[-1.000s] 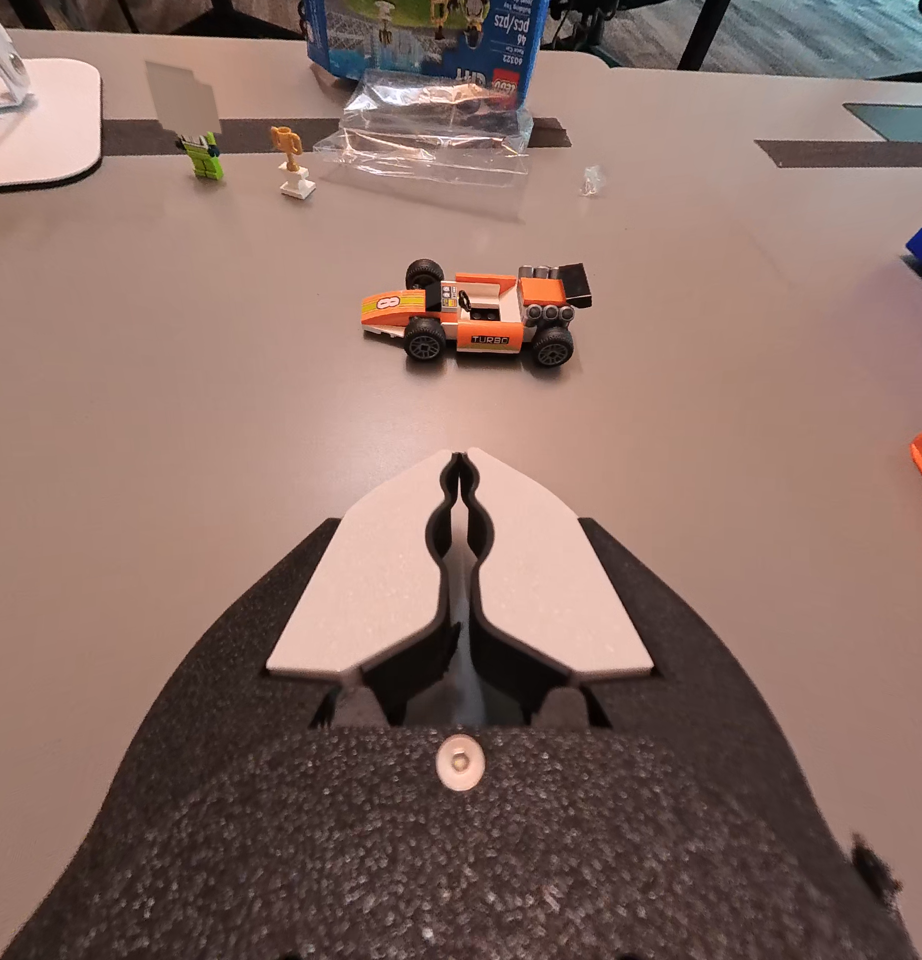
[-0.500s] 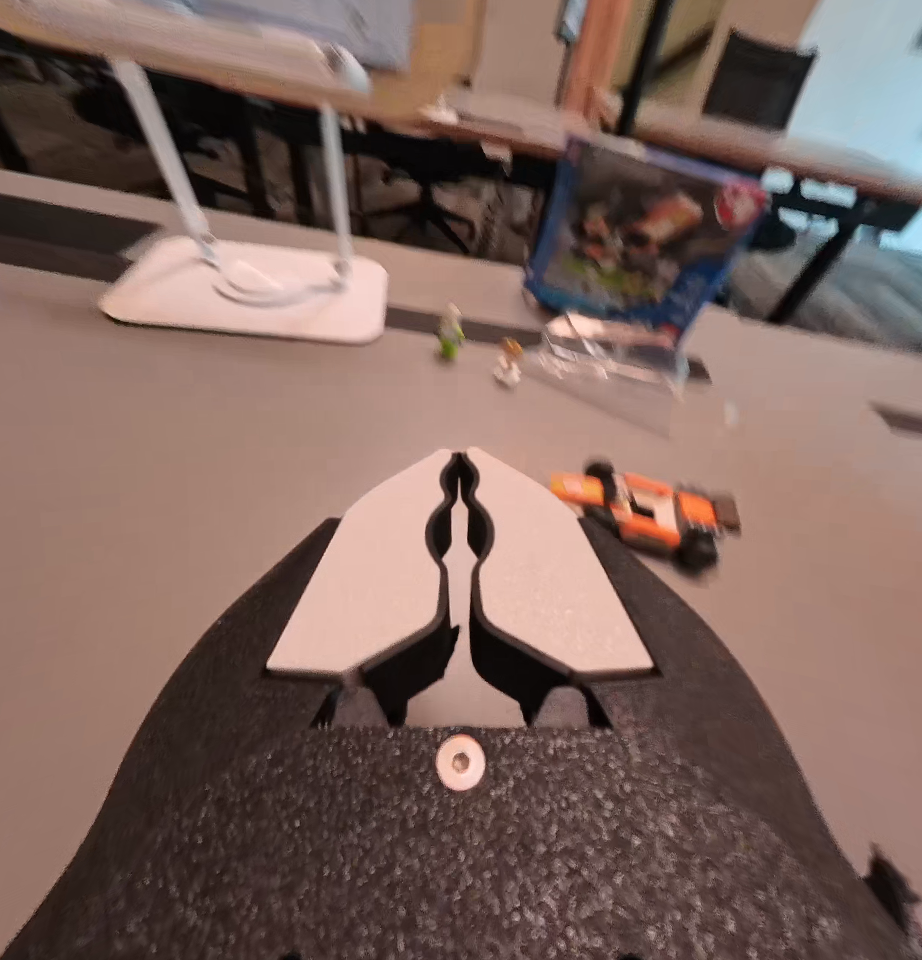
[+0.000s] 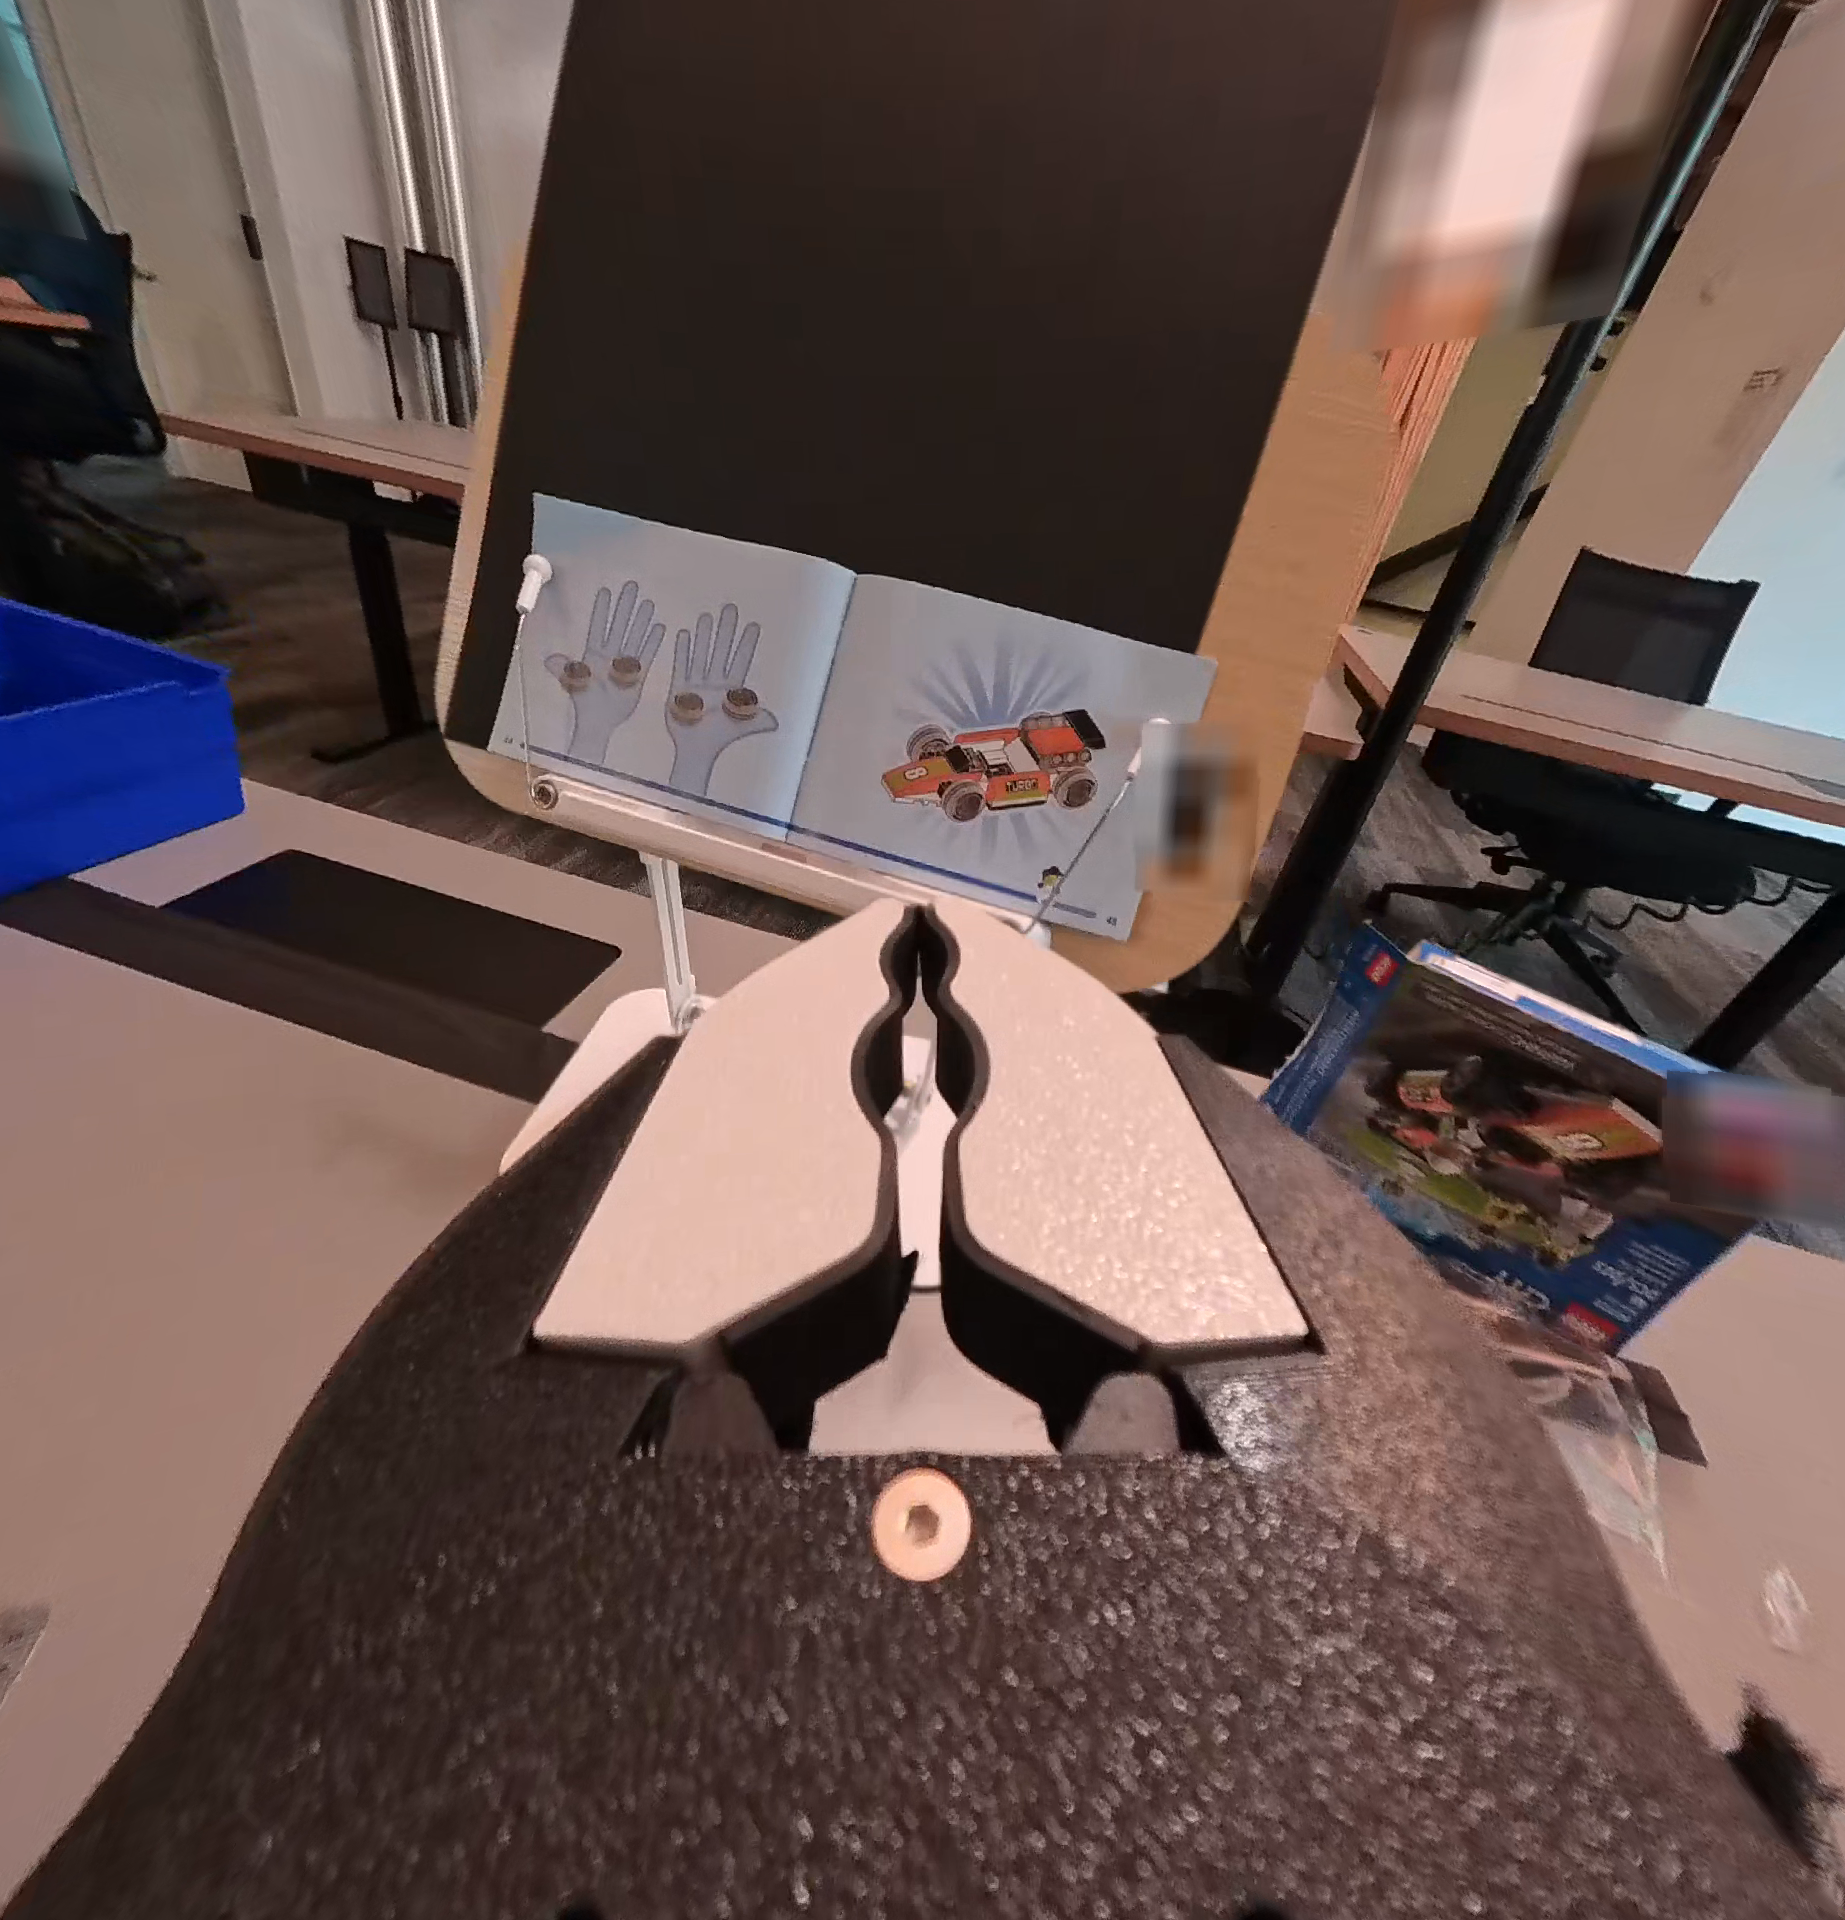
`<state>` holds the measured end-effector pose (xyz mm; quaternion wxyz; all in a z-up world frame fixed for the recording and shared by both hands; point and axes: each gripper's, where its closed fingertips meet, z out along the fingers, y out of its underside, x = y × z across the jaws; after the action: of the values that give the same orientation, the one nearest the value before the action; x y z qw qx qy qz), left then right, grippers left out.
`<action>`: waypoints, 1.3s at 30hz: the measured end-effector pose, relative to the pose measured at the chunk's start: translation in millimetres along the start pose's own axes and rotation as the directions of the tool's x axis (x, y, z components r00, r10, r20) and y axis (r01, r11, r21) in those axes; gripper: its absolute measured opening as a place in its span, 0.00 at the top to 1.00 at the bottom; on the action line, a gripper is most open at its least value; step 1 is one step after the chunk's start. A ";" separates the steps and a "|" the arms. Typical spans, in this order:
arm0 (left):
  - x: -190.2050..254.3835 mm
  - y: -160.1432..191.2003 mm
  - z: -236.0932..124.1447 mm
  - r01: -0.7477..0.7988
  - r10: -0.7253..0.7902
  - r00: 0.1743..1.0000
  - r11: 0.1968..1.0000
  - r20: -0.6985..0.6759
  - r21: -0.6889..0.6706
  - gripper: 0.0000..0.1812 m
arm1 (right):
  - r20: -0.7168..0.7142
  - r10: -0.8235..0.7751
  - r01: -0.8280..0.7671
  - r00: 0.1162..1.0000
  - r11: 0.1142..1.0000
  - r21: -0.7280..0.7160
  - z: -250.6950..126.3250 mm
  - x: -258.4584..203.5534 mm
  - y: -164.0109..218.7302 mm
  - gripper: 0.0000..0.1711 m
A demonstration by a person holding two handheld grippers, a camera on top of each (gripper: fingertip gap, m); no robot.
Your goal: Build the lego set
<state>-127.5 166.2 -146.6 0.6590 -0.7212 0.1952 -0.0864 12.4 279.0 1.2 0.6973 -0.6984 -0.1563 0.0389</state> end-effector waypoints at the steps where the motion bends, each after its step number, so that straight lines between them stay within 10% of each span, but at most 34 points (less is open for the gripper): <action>1: -2.8 -2.2 1.7 0.003 -0.003 1.000 1.000 0.009 0.009 1.00 | 0.003 0.001 -0.001 1.000 1.000 0.001 3.9 -0.3 0.1 1.00; 13: -48.7 -101.5 58.8 0.067 -0.090 0.992 0.972 0.094 0.223 1.00 | 0.014 -0.011 0.011 1.000 1.000 0.005 43.8 14.2 11.1 0.97; 20: -52.7 -86.6 77.6 0.092 -0.108 0.992 0.976 0.071 0.199 1.00 | 0.029 0.041 -0.038 0.999 0.994 -0.103 105.1 49.6 41.0 0.79; 32: -55.0 -61.1 93.0 0.075 -0.078 0.997 0.990 0.022 0.116 1.00 | -0.016 0.068 -0.069 0.998 0.991 -0.113 136.7 64.1 43.6 0.98; 39: -20.4 -129.6 196.9 -0.121 0.125 0.977 0.992 -0.175 0.030 1.00 | -0.025 0.269 -0.270 0.963 0.958 -0.094 128.8 76.2 57.5 0.96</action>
<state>-49.2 362.0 -39.4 0.6501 -0.6909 0.2963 -0.1109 59.0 424.9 -46.2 0.6518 -0.7464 -0.0572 0.1218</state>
